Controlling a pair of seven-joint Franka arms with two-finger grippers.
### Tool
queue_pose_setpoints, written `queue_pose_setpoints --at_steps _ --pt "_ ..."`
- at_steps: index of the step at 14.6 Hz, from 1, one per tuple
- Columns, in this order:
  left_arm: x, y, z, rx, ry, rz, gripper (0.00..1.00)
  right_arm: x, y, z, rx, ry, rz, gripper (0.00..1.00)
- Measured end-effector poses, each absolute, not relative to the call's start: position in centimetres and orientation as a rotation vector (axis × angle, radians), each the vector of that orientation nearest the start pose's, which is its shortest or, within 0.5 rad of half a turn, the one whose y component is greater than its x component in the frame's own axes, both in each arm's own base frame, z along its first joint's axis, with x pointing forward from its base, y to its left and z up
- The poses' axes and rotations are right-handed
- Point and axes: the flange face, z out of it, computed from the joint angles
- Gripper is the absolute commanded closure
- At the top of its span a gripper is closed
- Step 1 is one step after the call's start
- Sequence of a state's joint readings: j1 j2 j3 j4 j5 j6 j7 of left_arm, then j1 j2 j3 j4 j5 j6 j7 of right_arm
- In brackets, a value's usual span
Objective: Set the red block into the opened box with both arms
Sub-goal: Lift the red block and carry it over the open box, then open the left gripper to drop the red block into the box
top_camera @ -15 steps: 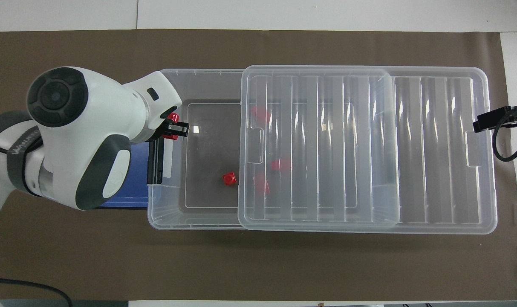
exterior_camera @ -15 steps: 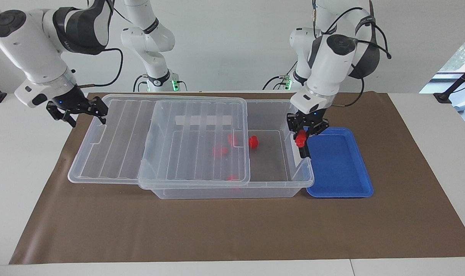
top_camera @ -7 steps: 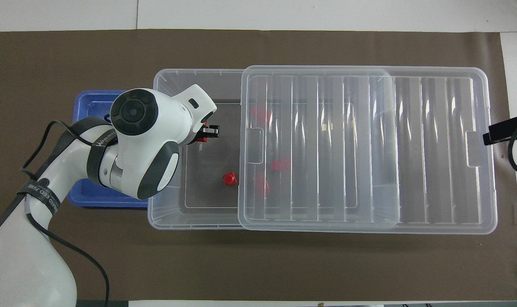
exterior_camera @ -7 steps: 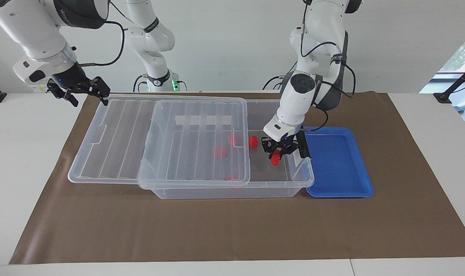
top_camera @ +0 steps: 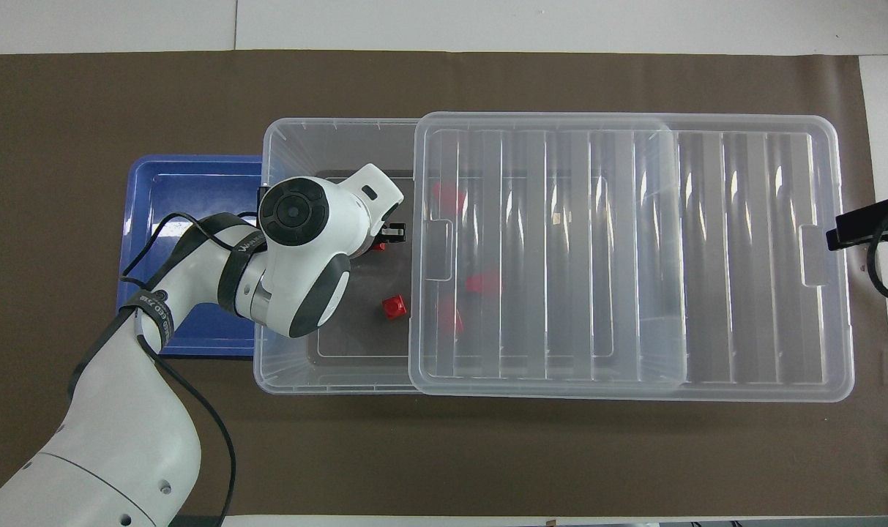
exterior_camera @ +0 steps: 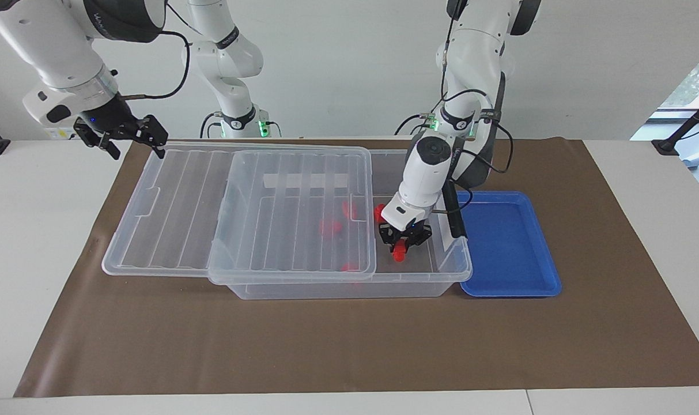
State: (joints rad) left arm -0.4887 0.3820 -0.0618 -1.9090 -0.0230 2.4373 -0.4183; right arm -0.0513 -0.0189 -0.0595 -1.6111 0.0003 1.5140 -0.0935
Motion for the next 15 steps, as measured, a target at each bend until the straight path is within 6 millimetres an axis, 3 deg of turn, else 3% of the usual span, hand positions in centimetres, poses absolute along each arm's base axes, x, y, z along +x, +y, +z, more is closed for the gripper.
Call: queue_pose_setpoints --at_steps 2,3,4,5,6,7,8,11,15 --pt "54.7 -33.3 31.2 -3.235 0.172 -0.184 0.1 53.8 -6.2 61.0 -3.129 0.015 0.125 0.0" --pt "54.7 -33.2 31.2 -3.235 0.163 -0.185 0.0 53.8 -6.4 60.9 -3.128 -0.009 0.124 0.01" --pt "54.8 -33.1 31.2 -3.235 0.154 -0.187 0.0 53.8 -6.8 60.8 -3.128 -0.032 0.115 0.06" --pt "54.9 -32.9 31.4 -3.236 0.148 -0.191 0.0 53.9 -7.4 60.8 -3.128 -0.049 0.099 0.21" --pt "55.0 -32.8 31.7 -3.237 0.144 -0.199 0.0 53.9 -8.0 60.7 -3.128 -0.06 0.091 0.64" --pt "55.0 -32.7 32.3 -3.238 0.141 -0.209 0.0 53.8 -8.5 60.7 -3.128 -0.063 0.088 0.96" --pt "54.9 -32.6 33.1 -3.238 0.139 -0.21 0.0 53.8 -8.7 60.7 -3.128 -0.068 0.087 1.0" --pt "54.1 -32.0 36.9 -3.222 0.138 -0.163 0.0 54.0 -9.6 60.2 -3.134 -0.153 0.029 1.0" --pt "52.2 -30.6 43.6 -3.209 0.137 -0.136 0.0 53.3 -14.4 57.4 -3.15 -0.22 -0.079 1.0"
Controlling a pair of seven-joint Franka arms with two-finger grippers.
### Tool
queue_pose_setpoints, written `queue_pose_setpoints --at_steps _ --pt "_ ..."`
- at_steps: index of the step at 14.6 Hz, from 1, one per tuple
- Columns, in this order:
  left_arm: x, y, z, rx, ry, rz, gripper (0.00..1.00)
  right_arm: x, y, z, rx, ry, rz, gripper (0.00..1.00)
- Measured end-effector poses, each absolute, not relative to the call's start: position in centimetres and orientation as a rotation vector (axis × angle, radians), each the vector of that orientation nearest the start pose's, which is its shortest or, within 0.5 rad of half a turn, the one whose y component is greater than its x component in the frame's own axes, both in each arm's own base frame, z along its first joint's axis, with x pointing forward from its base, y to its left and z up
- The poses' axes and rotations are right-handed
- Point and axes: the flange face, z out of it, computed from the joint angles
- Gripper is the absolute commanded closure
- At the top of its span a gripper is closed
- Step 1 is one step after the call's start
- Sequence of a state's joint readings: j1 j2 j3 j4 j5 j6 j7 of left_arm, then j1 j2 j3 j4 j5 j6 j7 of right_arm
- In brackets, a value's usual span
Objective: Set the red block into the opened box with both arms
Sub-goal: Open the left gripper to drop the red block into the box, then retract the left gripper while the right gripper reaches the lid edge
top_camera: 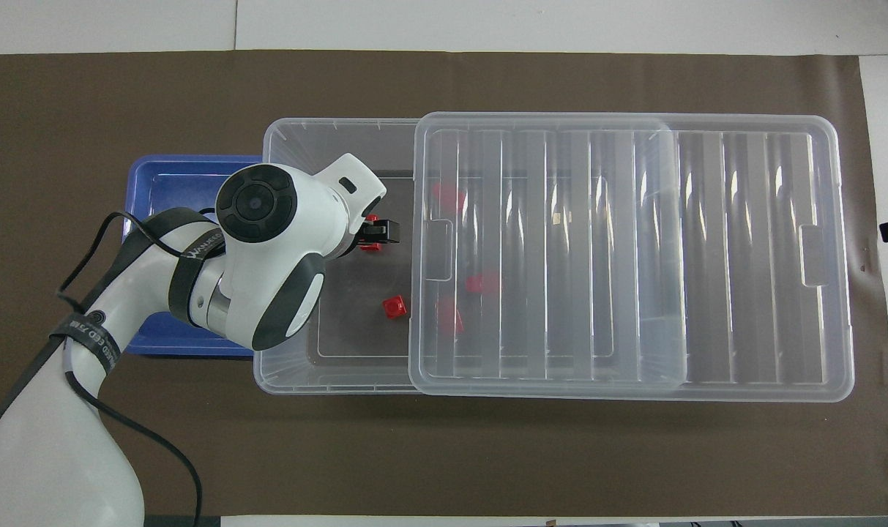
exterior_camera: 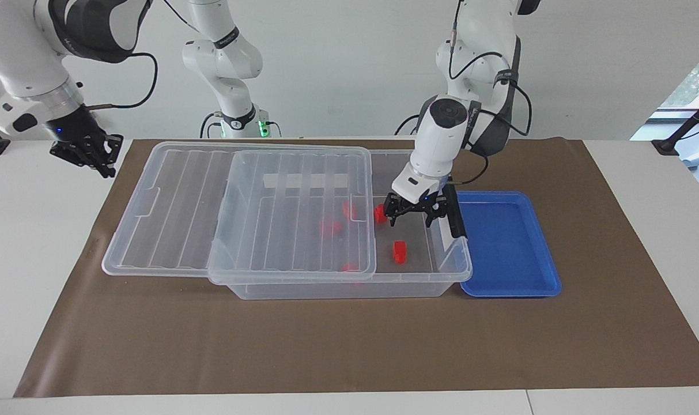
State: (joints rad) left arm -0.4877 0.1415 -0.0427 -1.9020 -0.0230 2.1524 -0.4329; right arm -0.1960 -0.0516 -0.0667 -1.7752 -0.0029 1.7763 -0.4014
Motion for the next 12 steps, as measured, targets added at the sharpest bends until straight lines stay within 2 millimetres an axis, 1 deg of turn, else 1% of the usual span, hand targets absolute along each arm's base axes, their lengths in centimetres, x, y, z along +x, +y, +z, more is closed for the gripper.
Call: queue_pose_setpoints --at_steps 2,3,5,7,10,12 --pt "51.4 -29.5 46.5 -3.206 0.122 -0.132 0.0 53.1 -14.9 56.3 -3.15 -0.207 -0.073 1.0" --pt "51.4 -28.1 47.9 -3.205 0.094 -0.136 0.0 53.0 -15.6 55.7 -3.149 -0.187 -0.063 1.0" --pt "51.9 -24.4 50.6 -3.206 0.038 -0.163 0.0 53.2 -17.2 53.8 -3.152 -0.145 -0.056 1.0" --pt "52.1 -20.9 52.7 -3.201 -0.009 -0.169 0.0 53.9 -17.8 51.4 -3.153 -0.13 -0.048 1.0" --pt "52.7 -16.0 54.9 -3.195 -0.052 -0.197 0.0 54.7 -17.6 48.3 -3.152 -0.109 -0.029 1.0" --pt "53.5 -13.1 56.0 -3.189 -0.056 -0.21 0.0 54.5 -17.2 46.8 -3.149 -0.109 -0.016 1.0"
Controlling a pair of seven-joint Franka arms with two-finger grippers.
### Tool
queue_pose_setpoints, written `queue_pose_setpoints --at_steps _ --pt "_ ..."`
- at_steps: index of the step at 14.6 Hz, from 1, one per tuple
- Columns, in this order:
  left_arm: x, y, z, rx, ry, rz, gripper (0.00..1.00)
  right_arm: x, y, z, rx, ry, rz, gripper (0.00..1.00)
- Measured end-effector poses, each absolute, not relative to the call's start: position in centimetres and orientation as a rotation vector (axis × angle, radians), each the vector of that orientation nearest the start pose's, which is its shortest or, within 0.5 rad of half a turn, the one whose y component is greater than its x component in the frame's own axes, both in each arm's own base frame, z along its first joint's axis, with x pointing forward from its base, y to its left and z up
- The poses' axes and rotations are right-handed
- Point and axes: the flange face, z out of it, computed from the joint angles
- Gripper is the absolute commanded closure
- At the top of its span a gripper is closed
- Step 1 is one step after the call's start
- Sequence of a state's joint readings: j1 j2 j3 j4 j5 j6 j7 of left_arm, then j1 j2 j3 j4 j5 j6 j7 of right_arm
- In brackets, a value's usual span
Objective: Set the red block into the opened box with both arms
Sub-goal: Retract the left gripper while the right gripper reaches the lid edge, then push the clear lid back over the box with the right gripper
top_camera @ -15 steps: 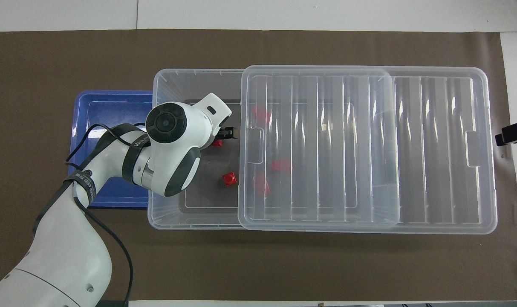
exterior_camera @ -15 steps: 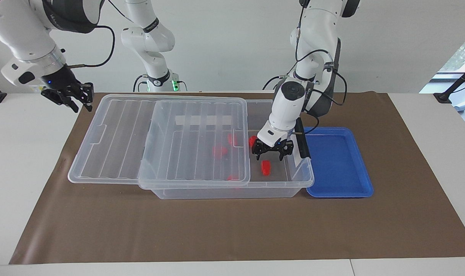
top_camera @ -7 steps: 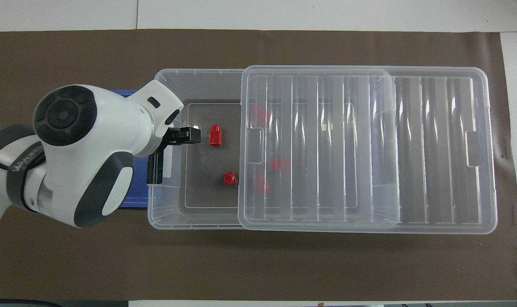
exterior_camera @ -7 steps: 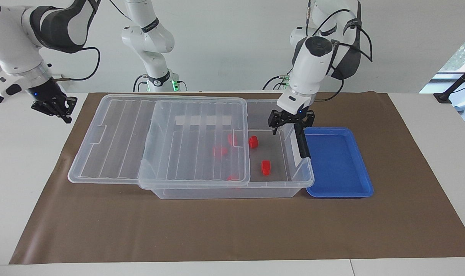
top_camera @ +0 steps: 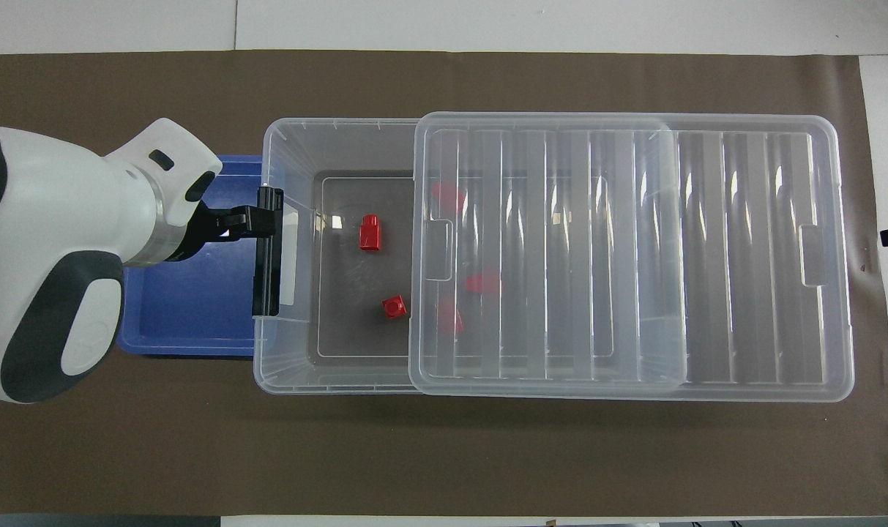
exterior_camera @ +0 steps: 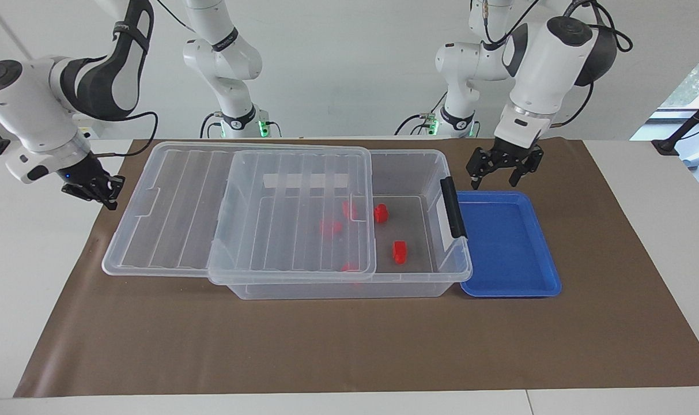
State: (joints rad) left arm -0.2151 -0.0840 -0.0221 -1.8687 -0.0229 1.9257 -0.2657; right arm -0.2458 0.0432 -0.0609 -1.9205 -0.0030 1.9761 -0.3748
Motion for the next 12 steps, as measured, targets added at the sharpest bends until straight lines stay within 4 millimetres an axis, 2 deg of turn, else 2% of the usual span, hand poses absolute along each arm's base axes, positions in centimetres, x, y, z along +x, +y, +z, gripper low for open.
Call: queue_pose_setpoints --at_steps 3,6,9,12 --pt "54.4 -9.0 58.2 -3.177 0.002 -0.216 0.0 54.6 -16.4 46.3 -3.147 -0.091 -0.004 1.0" --pt "55.1 -5.5 60.8 -3.167 0.031 -0.2 0.0 55.2 -14.1 46.3 -3.147 -0.066 -0.005 1.0" --pt "55.3 -4.0 62.4 -3.163 0.087 -0.135 0.0 55.6 -12.2 46.3 -3.147 -0.051 -0.002 1.0" --pt "54.9 -3.8 63.0 -3.16 0.161 -0.051 0.0 56.0 -9.9 46.2 -3.145 -0.014 0.006 1.0"
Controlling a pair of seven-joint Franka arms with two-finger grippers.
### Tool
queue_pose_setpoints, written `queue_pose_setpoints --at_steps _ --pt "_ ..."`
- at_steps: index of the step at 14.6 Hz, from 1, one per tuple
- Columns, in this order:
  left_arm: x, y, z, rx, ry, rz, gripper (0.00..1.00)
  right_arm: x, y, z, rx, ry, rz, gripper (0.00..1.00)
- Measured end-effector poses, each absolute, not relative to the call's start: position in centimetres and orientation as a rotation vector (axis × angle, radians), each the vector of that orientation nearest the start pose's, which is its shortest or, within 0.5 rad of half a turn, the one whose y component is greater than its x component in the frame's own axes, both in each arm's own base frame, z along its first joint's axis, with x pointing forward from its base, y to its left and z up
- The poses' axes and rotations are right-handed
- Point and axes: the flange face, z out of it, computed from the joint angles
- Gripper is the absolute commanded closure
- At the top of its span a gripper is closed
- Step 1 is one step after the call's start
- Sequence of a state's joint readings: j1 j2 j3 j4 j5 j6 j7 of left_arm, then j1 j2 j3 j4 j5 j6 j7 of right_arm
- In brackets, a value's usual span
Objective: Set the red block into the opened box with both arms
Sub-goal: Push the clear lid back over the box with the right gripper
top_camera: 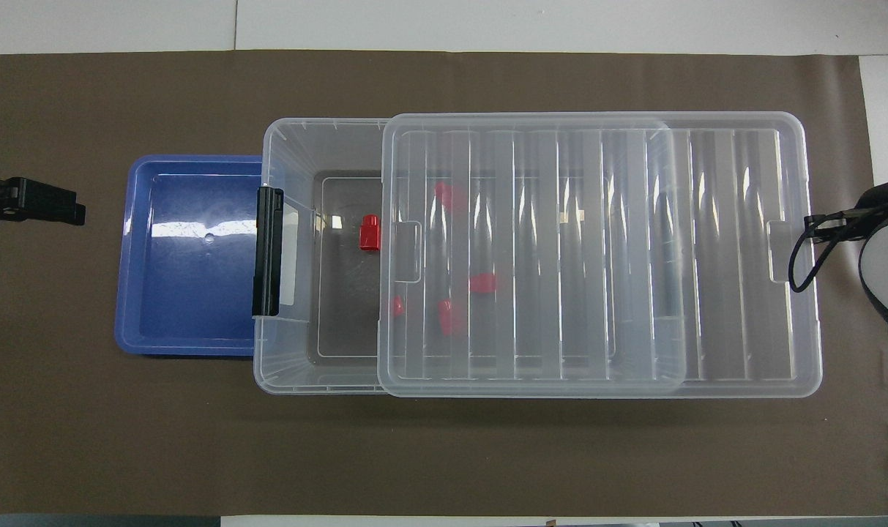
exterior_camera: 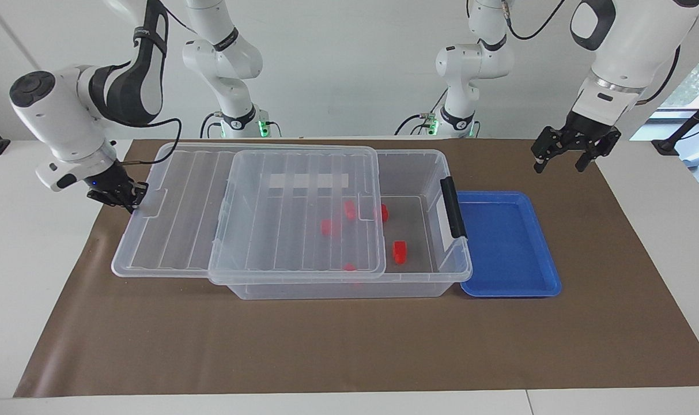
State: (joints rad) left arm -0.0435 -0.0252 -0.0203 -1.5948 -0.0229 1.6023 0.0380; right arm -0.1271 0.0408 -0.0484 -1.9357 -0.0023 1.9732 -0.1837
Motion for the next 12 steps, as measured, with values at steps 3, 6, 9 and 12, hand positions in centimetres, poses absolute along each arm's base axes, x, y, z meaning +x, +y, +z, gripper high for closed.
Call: queue_pose_setpoints --at_steps 3,6,9,12 --pt "54.8 -3.8 62.8 -3.159 0.172 -0.034 0.0 56.4 -6.7 46.3 -3.145 0.034 0.005 1.0" --pt "54.8 -3.8 62.6 -3.159 0.172 -0.018 0.0 56.7 -3.7 46.3 -3.144 0.083 0.003 1.0" --pt "54.5 -3.7 62.4 -3.14 0.179 0.027 0.0 56.7 -1.8 46.4 -3.143 0.114 0.003 1.0" --pt "54.4 -3.7 62.0 -3.134 0.179 0.048 0.0 56.7 -1.2 46.4 -3.142 0.143 0.001 1.0"
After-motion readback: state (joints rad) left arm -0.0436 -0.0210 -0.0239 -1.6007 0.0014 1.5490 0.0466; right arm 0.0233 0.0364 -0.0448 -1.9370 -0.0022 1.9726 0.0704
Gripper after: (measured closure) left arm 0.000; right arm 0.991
